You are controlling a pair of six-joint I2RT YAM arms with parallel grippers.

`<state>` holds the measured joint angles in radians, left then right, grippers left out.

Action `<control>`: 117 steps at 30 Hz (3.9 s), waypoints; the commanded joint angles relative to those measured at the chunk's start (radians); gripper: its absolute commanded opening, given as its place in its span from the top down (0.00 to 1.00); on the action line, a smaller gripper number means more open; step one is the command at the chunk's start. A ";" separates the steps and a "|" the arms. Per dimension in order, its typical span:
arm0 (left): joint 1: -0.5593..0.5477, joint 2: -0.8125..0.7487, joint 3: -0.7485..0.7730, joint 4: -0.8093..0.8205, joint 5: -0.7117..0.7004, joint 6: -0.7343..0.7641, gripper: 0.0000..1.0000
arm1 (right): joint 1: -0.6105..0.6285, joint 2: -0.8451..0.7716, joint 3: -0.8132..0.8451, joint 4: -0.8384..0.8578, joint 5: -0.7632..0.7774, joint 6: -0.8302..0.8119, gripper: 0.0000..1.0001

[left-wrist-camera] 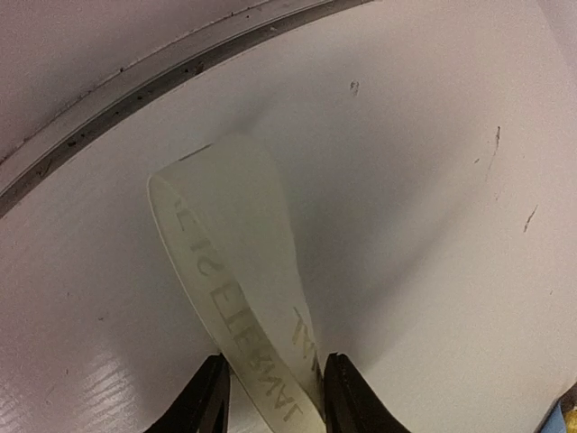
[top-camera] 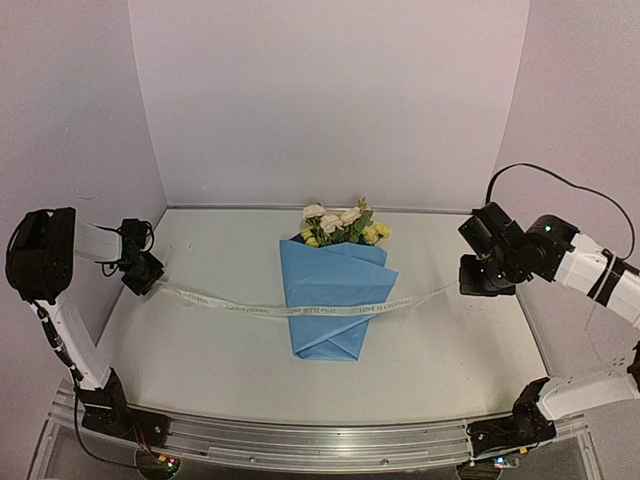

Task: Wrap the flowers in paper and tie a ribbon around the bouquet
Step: Pick up the left side of the ribbon at the corner of the board, then straighten the ribbon at the center of the board, then place the ribbon at the center of the board, then pick up the folded bouquet from the center of the board.

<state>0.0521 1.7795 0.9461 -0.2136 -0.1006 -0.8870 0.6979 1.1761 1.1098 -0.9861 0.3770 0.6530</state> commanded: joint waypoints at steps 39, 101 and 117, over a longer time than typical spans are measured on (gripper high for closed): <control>-0.046 -0.668 -0.278 -0.079 0.205 0.048 0.42 | -0.089 -0.069 -0.083 -0.374 0.195 0.330 0.54; -0.675 0.231 0.192 0.319 0.878 -0.087 0.70 | -0.052 0.659 0.033 0.766 -0.760 0.506 1.00; -0.693 0.148 0.104 0.304 0.904 -0.114 0.70 | -0.026 0.542 -0.065 0.690 -0.753 0.537 1.00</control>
<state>-0.6271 1.9877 1.0832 0.0783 0.7876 -0.9826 0.6505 1.7701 1.0873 -0.2631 -0.3868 1.1785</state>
